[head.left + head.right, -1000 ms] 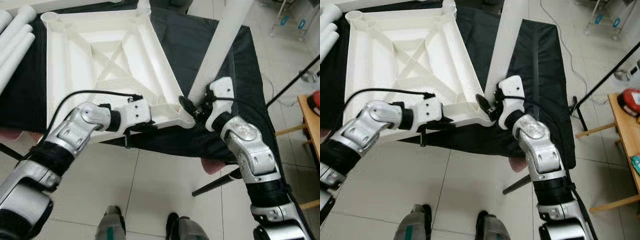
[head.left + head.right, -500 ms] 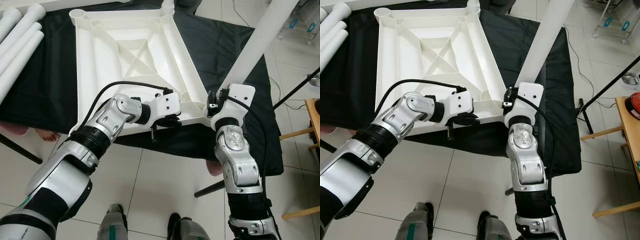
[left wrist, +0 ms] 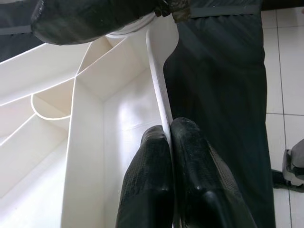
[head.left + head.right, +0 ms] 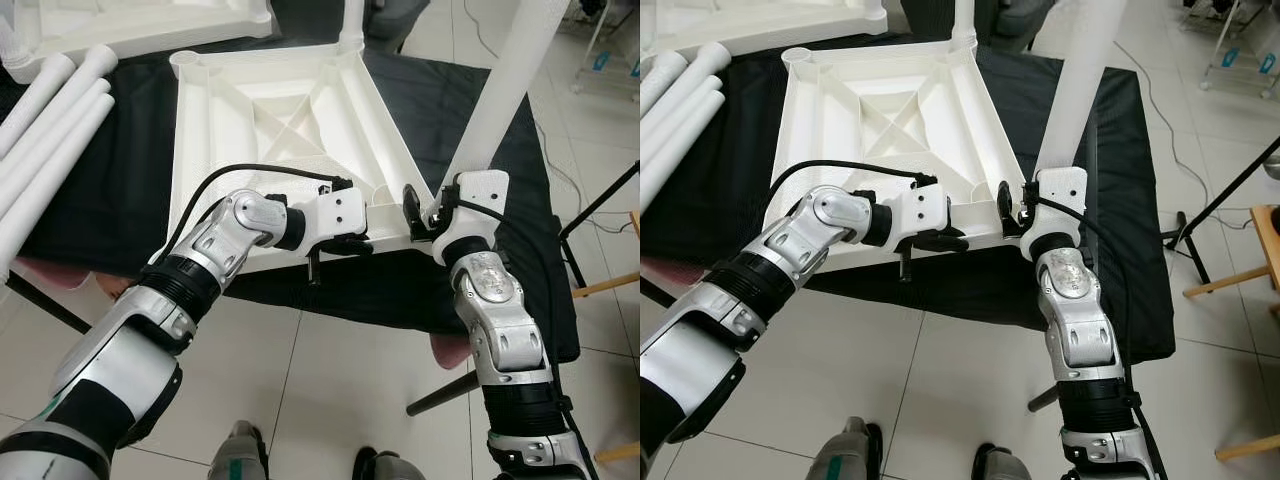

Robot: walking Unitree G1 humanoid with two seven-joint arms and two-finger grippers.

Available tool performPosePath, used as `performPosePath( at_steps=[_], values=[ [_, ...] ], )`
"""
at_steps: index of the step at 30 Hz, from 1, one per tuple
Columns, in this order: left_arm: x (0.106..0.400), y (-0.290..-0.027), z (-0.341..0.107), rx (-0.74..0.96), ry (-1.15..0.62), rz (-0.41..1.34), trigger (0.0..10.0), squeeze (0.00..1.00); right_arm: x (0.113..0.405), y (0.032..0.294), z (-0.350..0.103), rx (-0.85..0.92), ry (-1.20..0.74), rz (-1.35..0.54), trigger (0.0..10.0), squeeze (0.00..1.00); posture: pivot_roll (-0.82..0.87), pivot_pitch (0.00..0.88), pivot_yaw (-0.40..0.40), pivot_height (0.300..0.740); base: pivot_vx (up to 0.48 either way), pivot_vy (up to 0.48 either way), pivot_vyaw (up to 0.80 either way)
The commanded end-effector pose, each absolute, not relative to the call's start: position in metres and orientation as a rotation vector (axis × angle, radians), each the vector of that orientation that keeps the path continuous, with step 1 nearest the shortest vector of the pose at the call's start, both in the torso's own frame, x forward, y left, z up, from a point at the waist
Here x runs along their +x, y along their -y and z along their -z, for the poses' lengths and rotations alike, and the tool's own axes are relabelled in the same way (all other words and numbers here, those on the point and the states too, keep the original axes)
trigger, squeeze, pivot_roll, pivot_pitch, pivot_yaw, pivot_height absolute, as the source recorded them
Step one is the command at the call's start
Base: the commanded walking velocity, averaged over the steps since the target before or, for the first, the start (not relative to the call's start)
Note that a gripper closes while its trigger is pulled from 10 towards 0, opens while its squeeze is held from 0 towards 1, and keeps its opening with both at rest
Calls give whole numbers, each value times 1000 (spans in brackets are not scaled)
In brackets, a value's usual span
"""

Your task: Building children table

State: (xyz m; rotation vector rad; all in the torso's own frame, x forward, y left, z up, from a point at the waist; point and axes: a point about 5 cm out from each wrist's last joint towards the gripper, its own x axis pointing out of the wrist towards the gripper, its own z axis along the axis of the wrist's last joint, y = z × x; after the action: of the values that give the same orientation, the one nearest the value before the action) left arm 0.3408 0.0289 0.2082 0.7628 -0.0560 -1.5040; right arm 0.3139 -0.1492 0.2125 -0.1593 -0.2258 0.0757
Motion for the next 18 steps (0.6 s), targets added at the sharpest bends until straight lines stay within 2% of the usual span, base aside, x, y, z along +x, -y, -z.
performPosePath(
  at_steps=[1, 18],
  values=[
    [311, 0, -234, 859, 275, 1825, 0, 0, 316, 145, -200, -147, 169, -12, 10000, 584, 171, 225, -44, 740, 0, 0, 0],
    [311, 0, -234, 859, 275, 1825, 0, 0, 316, 145, -200, -147, 169, -12, 10000, 584, 171, 225, -44, 740, 0, 0, 0]
  ],
)
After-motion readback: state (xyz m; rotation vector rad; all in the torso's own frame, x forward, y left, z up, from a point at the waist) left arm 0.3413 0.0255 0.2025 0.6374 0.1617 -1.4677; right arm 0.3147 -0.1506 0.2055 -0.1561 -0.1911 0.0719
